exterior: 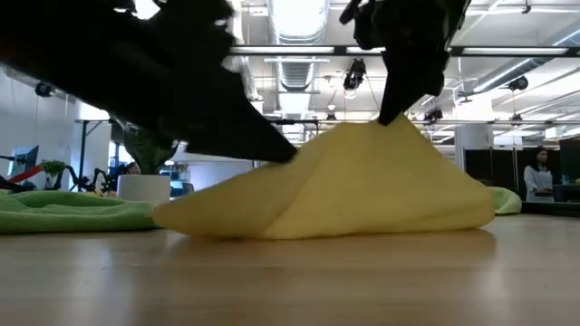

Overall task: Fold microfiber towels
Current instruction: Fold the yellow microfiber cloth

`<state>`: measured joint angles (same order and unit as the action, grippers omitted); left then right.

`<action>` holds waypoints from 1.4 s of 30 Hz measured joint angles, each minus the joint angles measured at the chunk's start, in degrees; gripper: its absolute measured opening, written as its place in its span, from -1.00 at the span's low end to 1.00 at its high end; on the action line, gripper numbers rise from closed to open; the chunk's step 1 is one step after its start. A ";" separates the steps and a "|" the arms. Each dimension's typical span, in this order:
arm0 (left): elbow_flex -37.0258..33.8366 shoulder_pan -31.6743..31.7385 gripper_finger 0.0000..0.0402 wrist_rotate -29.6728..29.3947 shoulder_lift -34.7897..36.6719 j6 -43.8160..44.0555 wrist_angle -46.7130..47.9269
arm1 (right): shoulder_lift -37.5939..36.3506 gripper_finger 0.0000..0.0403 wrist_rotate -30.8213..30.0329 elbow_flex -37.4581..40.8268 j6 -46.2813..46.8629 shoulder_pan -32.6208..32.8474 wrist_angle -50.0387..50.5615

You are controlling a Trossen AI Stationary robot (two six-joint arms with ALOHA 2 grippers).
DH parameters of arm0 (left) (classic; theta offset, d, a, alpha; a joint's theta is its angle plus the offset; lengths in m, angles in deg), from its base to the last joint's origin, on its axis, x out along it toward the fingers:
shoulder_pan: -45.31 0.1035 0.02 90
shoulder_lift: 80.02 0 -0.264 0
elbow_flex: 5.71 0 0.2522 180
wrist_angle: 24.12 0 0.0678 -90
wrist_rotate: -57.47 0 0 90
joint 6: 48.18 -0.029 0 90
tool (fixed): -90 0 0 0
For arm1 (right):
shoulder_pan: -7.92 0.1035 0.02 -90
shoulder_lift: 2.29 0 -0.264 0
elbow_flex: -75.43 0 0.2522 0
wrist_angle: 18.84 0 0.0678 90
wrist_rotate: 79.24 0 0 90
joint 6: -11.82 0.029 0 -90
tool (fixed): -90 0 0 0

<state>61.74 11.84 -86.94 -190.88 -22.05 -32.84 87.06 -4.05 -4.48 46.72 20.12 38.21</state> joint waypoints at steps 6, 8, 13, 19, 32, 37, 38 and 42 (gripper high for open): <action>9.61 0.53 0.28 -6.75 -5.18 -3.43 -0.32 | 0.17 -0.96 -0.22 1.63 -0.36 -1.42 0.70; 12.04 1.23 0.28 -7.85 -6.21 -4.07 5.61 | 0.17 -0.96 -0.22 2.10 -0.55 -1.46 0.65; 14.78 3.69 0.28 -8.28 -4.40 19.04 37.96 | -0.05 -0.96 0.04 3.54 -0.69 -0.77 1.54; 10.86 6.76 0.28 -8.74 2.39 35.25 61.93 | -0.07 -0.96 3.29 5.49 -0.58 1.05 1.44; 6.23 1.52 0.24 23.77 13.25 -10.18 53.40 | -0.04 -0.96 3.19 5.66 -0.86 1.18 0.86; 5.73 3.83 0.06 25.44 11.42 -19.38 52.81 | -0.04 -0.96 3.21 5.66 -0.61 1.17 0.65; 5.92 3.89 0.02 23.72 10.67 -21.39 53.01 | -0.04 -0.96 3.23 5.66 -0.59 1.16 0.67; 7.79 3.82 -0.11 19.80 9.63 -24.95 52.27 | -0.04 -0.96 3.28 5.66 -0.42 1.16 0.63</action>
<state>69.53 15.66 -67.14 -181.26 -47.00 19.43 87.01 -0.77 1.18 46.30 21.28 38.85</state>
